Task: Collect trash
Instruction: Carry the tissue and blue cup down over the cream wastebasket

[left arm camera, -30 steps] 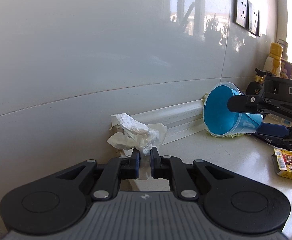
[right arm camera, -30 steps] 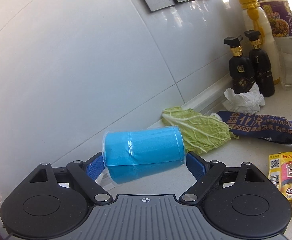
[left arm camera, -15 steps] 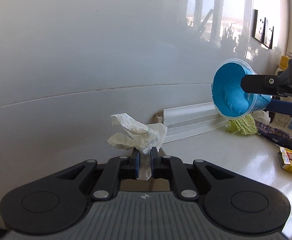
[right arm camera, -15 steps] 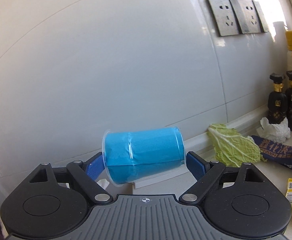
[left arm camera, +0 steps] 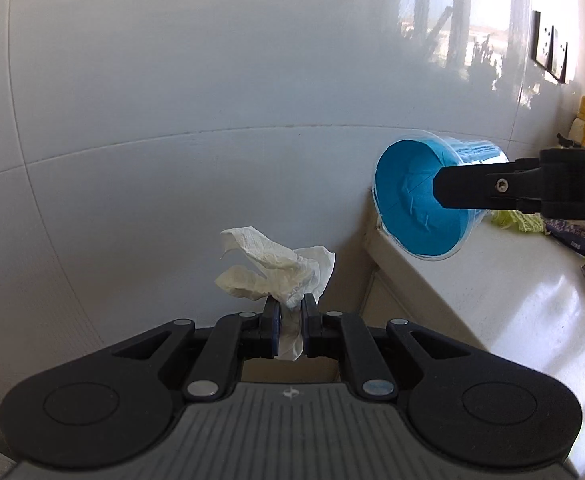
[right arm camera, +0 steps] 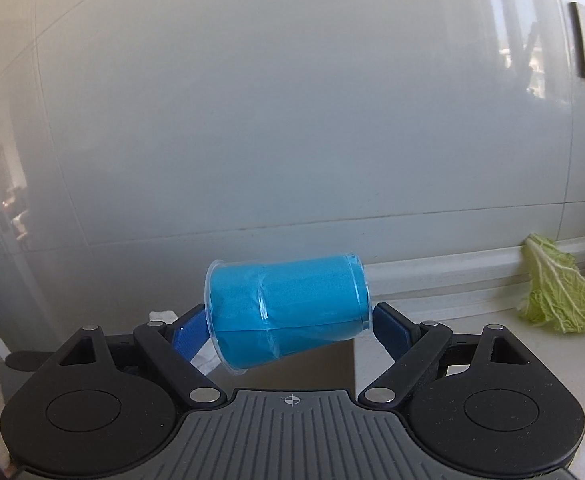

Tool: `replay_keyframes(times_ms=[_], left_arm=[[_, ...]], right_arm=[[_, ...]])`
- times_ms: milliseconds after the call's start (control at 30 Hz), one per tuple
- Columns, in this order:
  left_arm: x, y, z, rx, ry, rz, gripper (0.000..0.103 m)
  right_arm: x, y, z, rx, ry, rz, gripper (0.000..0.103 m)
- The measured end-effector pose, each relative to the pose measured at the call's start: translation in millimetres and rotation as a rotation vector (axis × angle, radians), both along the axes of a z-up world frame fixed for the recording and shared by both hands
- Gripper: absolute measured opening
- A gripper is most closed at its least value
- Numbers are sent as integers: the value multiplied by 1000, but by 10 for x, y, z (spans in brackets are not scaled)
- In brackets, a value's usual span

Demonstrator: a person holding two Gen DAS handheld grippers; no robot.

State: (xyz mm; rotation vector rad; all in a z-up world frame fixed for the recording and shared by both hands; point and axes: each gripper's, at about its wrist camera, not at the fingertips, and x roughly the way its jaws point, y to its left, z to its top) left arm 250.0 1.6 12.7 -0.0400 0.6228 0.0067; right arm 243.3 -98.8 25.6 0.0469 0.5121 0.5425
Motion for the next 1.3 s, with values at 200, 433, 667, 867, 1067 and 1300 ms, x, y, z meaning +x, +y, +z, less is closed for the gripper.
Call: replay_keyframes(times_ms=[200, 433, 667, 867, 1067, 1300], left_arm=[[-105, 201, -140, -19, 41, 32, 9], [-174, 347, -347, -46, 92, 57, 9], [-207, 419, -643, -71, 163, 72, 9], [-283, 562, -932, -90, 221, 86, 9], [-327, 623, -1168, -98, 257, 84, 9], [-367, 554, -1526, -87, 330, 58, 9]], right_arm=[[-79, 354, -155, -98, 10, 86, 88], [-94, 587, -341, -168, 39, 135, 88], [-178, 805, -603, -273, 62, 209, 88], [-227, 954, -837, -351, 94, 253, 88], [-237, 1079, -1049, -414, 123, 285, 88], [-265, 1262, -1361, -523, 167, 306, 88]])
